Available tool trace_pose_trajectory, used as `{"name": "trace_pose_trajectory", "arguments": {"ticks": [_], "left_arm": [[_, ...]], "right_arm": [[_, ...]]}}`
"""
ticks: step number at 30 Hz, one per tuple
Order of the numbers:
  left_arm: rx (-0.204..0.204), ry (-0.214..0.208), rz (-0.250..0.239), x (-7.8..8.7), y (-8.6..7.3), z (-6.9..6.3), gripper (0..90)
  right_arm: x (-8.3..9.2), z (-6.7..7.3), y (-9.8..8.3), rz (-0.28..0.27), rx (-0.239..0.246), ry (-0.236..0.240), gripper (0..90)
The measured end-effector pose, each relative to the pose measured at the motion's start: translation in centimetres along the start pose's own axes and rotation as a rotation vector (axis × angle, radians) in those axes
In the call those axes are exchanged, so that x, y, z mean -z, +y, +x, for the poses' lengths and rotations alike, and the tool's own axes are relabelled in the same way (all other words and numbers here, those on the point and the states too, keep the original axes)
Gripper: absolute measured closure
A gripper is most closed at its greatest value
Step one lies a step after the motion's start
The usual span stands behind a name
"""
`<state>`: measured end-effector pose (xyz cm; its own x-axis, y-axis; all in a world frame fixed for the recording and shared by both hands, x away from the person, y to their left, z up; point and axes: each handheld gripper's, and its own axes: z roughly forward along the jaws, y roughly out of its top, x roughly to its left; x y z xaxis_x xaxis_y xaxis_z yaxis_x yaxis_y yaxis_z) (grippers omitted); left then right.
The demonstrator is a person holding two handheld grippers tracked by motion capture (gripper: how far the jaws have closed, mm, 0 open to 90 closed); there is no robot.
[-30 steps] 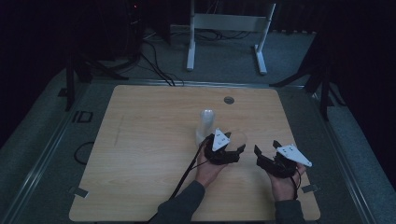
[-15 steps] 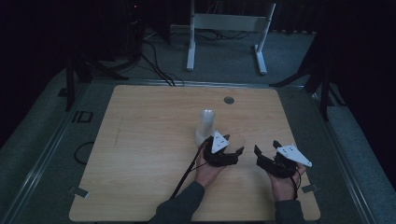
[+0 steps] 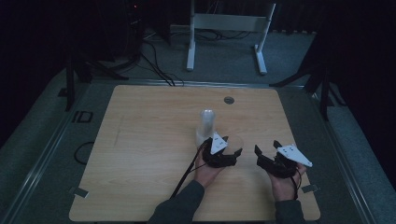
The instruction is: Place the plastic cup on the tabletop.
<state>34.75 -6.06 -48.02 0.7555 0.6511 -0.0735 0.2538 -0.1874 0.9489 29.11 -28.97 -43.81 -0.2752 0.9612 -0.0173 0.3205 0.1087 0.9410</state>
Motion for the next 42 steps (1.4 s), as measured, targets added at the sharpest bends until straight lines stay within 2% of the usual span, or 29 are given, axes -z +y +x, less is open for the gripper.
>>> {"name": "trace_pose_trajectory", "arguments": {"ticks": [23, 27, 30, 42], "left_arm": [[-0.024, -0.018, 0.037, 0.5, -0.8, 0.0, 26.6], [-0.01, -0.028, 0.077, 0.4, -1.1, -0.1, 23.9], [-0.011, -0.02, 0.102, 0.3, -1.2, -0.2, 18.9], [0.009, 0.0, 0.116, 1.1, -1.6, 0.3, 14.8]], "right_arm": [[0.0, 0.0, 0.0, -0.001, 0.001, 0.0, 23.4], [0.0, 0.0, 0.0, -0.002, 0.002, 0.0, 23.4], [0.0, -0.1, 0.0, -0.002, 0.0, 0.0, 23.4], [0.0, -0.1, 0.0, -0.002, 0.0, 0.001, 23.3]]}}
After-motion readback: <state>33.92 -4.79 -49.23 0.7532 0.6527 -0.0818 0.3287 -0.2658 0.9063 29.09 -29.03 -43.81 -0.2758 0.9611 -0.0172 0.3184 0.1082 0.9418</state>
